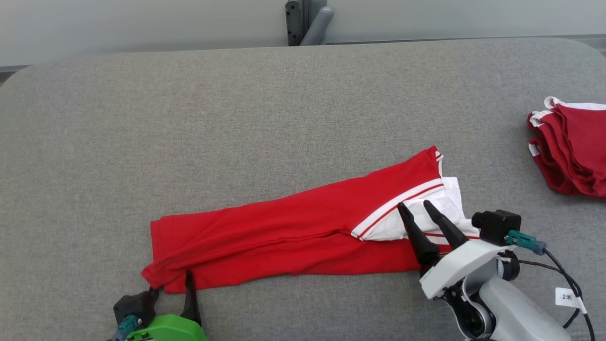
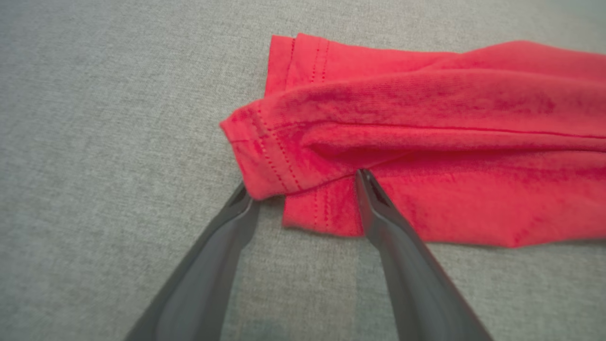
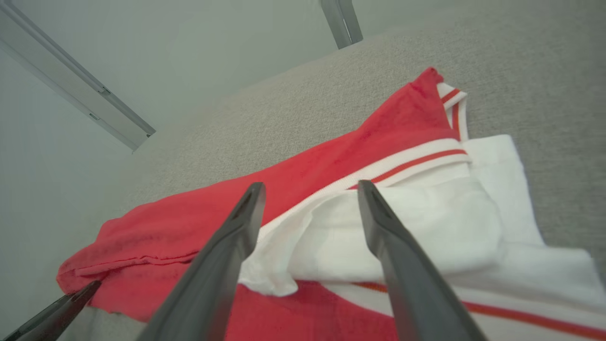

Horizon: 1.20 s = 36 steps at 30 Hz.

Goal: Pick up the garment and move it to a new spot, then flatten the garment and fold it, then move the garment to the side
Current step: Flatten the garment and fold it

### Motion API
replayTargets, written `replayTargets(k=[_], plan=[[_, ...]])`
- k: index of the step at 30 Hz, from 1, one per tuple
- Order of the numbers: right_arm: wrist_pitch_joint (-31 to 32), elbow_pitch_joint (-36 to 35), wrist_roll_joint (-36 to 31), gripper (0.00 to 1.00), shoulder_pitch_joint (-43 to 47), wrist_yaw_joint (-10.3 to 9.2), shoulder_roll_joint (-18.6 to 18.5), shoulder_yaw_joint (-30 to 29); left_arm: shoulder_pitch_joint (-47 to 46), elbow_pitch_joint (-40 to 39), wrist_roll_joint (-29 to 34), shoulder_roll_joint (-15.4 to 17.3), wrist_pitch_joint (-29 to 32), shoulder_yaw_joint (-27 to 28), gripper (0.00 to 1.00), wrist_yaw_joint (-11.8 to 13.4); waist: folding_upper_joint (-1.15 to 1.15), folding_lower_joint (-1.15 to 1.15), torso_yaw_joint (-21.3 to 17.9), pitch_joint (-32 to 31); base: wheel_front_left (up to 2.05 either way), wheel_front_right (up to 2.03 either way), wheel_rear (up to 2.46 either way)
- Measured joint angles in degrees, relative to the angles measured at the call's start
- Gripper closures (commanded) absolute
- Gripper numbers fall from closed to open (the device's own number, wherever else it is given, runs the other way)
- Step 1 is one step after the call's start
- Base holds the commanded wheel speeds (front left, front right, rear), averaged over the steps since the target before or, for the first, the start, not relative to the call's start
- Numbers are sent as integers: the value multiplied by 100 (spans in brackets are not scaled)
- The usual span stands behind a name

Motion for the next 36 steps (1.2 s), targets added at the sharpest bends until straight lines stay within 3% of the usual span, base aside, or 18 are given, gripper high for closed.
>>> replayTargets(k=[3, 10, 15, 21, 25, 35, 36], plan=[[0, 9, -243, 0, -62, 0, -193, 45, -16, 41, -21, 1, -4, -58, 0, -5, 0, 0, -20, 28, 0, 0, 0], [324, -36, -1095, 0, -883, -1, -1133, 809, -118, 112, -58, 11, -13, -147, 0, -16, 0, 0, -39, 110, 0, 0, 0], [955, -590, -1494, 0, -1595, 0, -2105, 2028, -161, 120, -236, 21, -24, -278, 0, -15, 0, 0, -5, 153, 0, 0, 0], [1564, -1334, -945, 0, -2170, 2, -2959, 3556, -166, 110, -360, 21, -25, -399, 0, 23, 0, 0, 61, 185, 0, 0, 0], [1540, -1359, -823, 0, -2465, 2, -3064, 3961, -197, 101, -441, 21, -25, -455, 0, 30, 0, 0, 101, 236, 0, 0, 0], [1548, -1133, -847, 0, -2828, 2, -2881, 4381, -318, 86, -535, 18, -37, -545, 0, 60, 0, 0, 273, 429, 0, 0, 0], [1564, -1124, -849, 4, -2840, 2, -2871, 4395, -326, 85, -546, 13, -41, -544, 0, 62, 0, 0, 295, 444, 0, 0, 0]])
